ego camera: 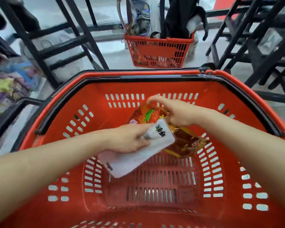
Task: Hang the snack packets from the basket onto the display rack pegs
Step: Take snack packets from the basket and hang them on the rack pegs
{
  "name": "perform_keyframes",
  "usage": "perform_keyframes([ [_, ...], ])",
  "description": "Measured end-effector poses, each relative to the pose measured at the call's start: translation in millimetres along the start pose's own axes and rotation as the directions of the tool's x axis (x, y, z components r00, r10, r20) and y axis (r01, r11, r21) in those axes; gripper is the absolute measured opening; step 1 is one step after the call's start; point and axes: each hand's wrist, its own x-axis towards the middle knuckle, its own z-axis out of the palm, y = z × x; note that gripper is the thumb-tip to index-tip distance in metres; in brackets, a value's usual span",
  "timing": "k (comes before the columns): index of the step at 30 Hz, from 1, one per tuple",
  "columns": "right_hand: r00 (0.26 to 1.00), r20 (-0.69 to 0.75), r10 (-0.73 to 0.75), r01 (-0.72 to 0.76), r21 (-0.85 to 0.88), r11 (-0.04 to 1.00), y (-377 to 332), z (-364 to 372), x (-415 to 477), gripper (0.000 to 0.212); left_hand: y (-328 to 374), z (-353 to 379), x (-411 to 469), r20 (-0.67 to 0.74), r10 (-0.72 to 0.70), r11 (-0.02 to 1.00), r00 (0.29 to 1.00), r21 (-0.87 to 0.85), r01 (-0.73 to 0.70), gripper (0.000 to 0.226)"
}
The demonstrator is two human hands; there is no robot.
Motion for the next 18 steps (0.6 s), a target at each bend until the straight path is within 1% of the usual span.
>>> perform_keyframes([
  [1,0.999,-0.045,-0.026,0.028,0.047,0.998,-7.3,-7.0,0.1,0.080,-0.5,-12.3,-11.3,-0.118,-0.018,0.994,0.993,-0.106,0.005,0.041],
  [2,0.994,-0.096,-0.047,0.059,0.128,0.990,-15.2,-15.4,-1.2,0.078,-1.3,-22.1,-21.6,-0.238,-0.034,0.978,0.971,-0.207,-0.017,0.040],
  [4,0.982,-0.185,-0.044,0.107,0.345,0.932,-33.0,-33.0,-9.6,0.079,2.5,-37.7,-40.7,-0.376,-0.102,0.926,0.921,-0.375,-0.050,0.039],
  [5,0.979,-0.203,-0.026,0.116,0.444,0.889,-44.4,-41.7,-15.4,0.083,7.6,-43.6,-50.9,-0.423,-0.160,0.881,0.892,-0.468,-0.064,0.040],
  [7,0.977,-0.210,0.028,0.101,0.578,0.810,-69.0,-57.9,-26.3,0.093,27.6,-55.3,-69.1,-0.515,-0.316,0.737,0.797,-0.662,-0.135,0.037],
  [8,0.974,-0.218,0.055,0.095,0.622,0.777,-84.5,-66.9,-31.2,0.093,40.6,-64.0,-78.6,-0.539,-0.399,0.646,0.742,-0.739,-0.190,0.034],
  [9,0.967,-0.237,0.091,0.089,0.651,0.754,-100.0,-76.0,-35.2,0.087,53.9,-75.4,-88.2,-0.551,-0.475,0.567,0.686,-0.788,-0.241,0.028],
  [10,0.952,-0.275,0.137,0.083,0.659,0.748,-117.4,-87.7,-39.1,0.078,70.0,-88.5,-100.4,-0.550,-0.544,0.512,0.633,-0.816,-0.269,0.019],
  [11,0.930,-0.312,0.193,0.064,0.657,0.751,-135.2,-100.2,-43.7,0.067,86.4,-100.9,-114.2,-0.547,-0.585,0.472,0.599,-0.830,-0.297,0.013],
  [12,0.911,-0.325,0.254,0.036,0.675,0.737,-154.4,-114.6,-49.6,0.059,104.6,-114.6,-129.9,-0.540,-0.619,0.442,0.570,-0.840,-0.316,0.010],
  [13,0.895,-0.317,0.314,0.004,0.709,0.705,-175.6,-129.6,-56.6,0.054,121.3,-131.7,-145.0,-0.539,-0.638,0.418,0.549,-0.842,-0.341,0.010],
  [14,0.884,-0.293,0.364,-0.028,0.744,0.667,-196.3,-146.3,-64.5,0.052,143.4,-146.9,-165.0,-0.579,-0.638,0.451,0.508,-0.815,-0.364,0.009],
  [15,0.875,-0.267,0.403,-0.056,0.773,0.632,-217.2,-165.1,-74.3,0.051,161.2,-171.3,-180.8,-0.651,-0.615,0.517,0.445,-0.759,-0.395,0.011],
  [16,0.870,-0.246,0.428,-0.068,0.799,0.598,-239.4,-186.7,-83.8,0.048,185.7,-196.9,-201.8,-0.747,-0.538,0.630,0.389,-0.664,-0.403,0.015],
  [17,0.869,-0.224,0.440,-0.073,0.823,0.563,-261.8,-210.2,-93.0,0.044,209.2,-224.5,-225.6,-0.851,-0.374,0.785,0.368,-0.502,-0.364,0.023],
  [18,0.880,-0.186,0.437,-0.067,0.862,0.502,-285.4,-235.0,-104.2,0.035,236.0,-252.8,-246.9,-0.888,-0.187,0.910,0.421,-0.318,-0.267,0.031],
])
